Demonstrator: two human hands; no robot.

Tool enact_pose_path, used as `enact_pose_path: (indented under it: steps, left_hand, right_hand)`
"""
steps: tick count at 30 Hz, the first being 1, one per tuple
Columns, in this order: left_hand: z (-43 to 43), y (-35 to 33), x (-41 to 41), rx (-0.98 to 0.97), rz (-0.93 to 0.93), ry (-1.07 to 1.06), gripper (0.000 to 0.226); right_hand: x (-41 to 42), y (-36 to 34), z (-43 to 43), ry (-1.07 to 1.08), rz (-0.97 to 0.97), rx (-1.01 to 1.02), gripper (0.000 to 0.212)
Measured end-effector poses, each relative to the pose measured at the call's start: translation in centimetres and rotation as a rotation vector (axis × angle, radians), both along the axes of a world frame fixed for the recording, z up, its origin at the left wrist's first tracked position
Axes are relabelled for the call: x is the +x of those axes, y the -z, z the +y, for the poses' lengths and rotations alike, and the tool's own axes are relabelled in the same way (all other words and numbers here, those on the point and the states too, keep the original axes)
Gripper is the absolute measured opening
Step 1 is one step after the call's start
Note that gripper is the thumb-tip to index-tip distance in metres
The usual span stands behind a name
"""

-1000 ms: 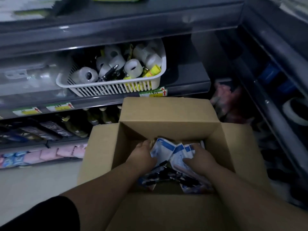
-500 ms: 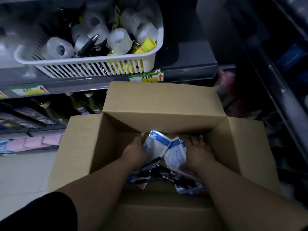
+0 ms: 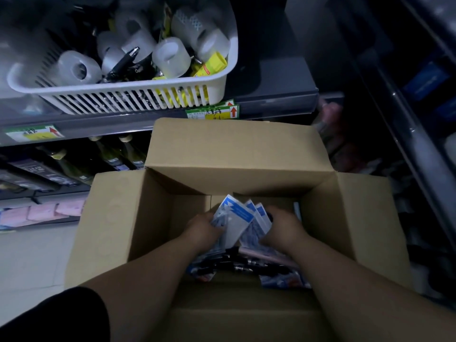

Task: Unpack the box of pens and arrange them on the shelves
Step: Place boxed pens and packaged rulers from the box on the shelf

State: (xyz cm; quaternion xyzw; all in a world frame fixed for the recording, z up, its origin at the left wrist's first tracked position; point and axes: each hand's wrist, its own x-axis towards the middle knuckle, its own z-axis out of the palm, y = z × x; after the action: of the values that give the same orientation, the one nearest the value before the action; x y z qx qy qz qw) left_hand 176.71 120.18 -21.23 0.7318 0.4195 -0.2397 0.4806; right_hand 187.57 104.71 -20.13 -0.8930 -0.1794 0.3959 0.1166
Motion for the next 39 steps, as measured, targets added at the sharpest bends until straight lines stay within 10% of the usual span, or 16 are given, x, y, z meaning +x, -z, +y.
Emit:
enact_pose_path:
  steps: [18,26,33,39]
  left_hand:
    - [0.9,-8.1,-0.4,0.034,-0.561,-0.094,0.013]
    - [-0.5,-14.5,0.8,-0.245,-0.688,-0.136,0.01]
    - [-4.5,-16.1,0.5,-0.637,-0.574,-0.198,0.021]
    - [-3.9,-13.3,-0.6,-0.474,-0.542,-0.308,0.022]
  right_hand:
    - [0.1,-8.7,-1.4,0.642,0.214,0.75,0.033]
    - [0.0,-14.7,-2.2,0.699,0.275,1.022,0.035]
    - [-1.4,-16.8,-2.9,0.688,0.454,1.052,0.032]
    - [-1.8,-13.1,-3.2,0.697,0.394,0.869,0.025]
